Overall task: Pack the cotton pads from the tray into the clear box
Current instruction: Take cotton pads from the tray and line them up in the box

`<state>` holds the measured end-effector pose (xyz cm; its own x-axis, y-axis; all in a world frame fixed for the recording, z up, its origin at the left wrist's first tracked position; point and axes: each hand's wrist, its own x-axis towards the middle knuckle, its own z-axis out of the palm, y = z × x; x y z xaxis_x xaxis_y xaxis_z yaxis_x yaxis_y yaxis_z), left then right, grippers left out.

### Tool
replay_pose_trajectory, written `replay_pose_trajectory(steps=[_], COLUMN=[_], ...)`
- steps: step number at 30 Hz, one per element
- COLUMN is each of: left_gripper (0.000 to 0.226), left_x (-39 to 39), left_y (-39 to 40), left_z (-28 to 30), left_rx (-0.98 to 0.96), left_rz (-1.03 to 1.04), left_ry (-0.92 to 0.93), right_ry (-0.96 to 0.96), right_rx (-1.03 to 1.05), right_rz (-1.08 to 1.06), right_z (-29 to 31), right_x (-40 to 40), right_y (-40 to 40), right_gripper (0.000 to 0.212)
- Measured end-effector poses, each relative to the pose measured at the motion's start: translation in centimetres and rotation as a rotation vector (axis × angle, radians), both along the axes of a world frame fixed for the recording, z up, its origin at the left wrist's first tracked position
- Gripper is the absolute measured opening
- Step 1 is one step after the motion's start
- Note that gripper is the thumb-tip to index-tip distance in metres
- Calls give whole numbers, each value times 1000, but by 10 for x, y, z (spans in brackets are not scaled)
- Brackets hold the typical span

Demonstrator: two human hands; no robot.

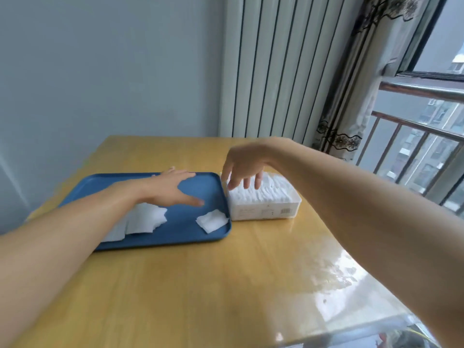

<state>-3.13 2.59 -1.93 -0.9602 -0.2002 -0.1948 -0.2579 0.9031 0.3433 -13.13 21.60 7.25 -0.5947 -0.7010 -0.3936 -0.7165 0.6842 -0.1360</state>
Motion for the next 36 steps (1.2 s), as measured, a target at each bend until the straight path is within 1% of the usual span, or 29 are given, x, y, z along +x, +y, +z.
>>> replay_pose_trajectory(steps=[2, 3, 6, 7, 9, 12, 13, 16, 17, 18, 19, 21, 22, 23, 24, 26, 29, 31, 32, 34, 35, 36], left_gripper=[92, 87, 83, 84, 85, 76, 73, 72, 73, 74, 75, 77, 77, 77, 75, 64, 33, 13, 18, 38, 41, 39], left_x=[17, 27, 49, 54, 62, 71, 71, 66, 63, 58, 53, 41, 37, 33, 30, 27, 23, 21, 21, 20, 20, 19], left_y=[-24, -39, -73, -81, -91, -94, -93, -86, -81, -76, -71, -64, -63, -64, -65, -69, -75, -77, -78, -77, -76, -75], left_z=[-2, -5, -13, -16, -25, -36, -39, -46, -49, -52, -56, -61, -62, -62, -61, -58, -54, -50, -49, -46, -44, -43], left_rx=[-17, -46, -62, -44, 15, 117, 143, 178, 182, 183, 181, 178, 182, 193, 201, 212, 229, 248, 273, 328, 342, 364], left_rz=[73, 108, 213, 230, 249, 290, 297, 295, 299, 305, 312, 314, 307, 299, 291, 266, 246, 241, 247, 312, 340, 360], left_ry=[-41, -49, -69, -67, -57, 28, 67, 148, 172, 205, 239, 287, 291, 290, 282, 269, 267, 312, 347, 442, 506, 561], right_ry=[49, 108, 288, 342, 382, 318, 299, 279, 257, 171, 30, -288, -389, -436, -447, -389, -275, -272, -275, -259, -250, -254], right_rx=[46, 82, 226, 282, 371, 393, 377, 218, 130, 2, -144, -406, -497, -546, -565, -551, -532, -616, -658, -717, -754, -794], right_rz=[148, 227, 381, 404, 403, 326, 288, 267, 257, 196, 97, -66, -138, -200, -235, -275, -268, -277, -271, -248, -252, -267], right_z=[-25, -36, -65, -72, -80, -83, -82, -70, -68, -68, -72, -85, -94, -103, -110, -121, -132, -136, -138, -138, -137, -137], right_x=[12, 19, 35, 36, 34, 30, 31, 35, 34, 31, 29, 27, 25, 24, 26, 29, 31, 34, 37, 40, 41, 42], right_y=[-15, -24, -41, -44, -51, -63, -64, -67, -66, -67, -67, -69, -70, -72, -73, -75, -74, -73, -73, -71, -69, -67], right_gripper=[52, 55, 62, 61, 57, 42, 40, 42, 38, 31, 26, 31, 36, 39, 41, 39, 43, 47, 48, 39, 33, 29])
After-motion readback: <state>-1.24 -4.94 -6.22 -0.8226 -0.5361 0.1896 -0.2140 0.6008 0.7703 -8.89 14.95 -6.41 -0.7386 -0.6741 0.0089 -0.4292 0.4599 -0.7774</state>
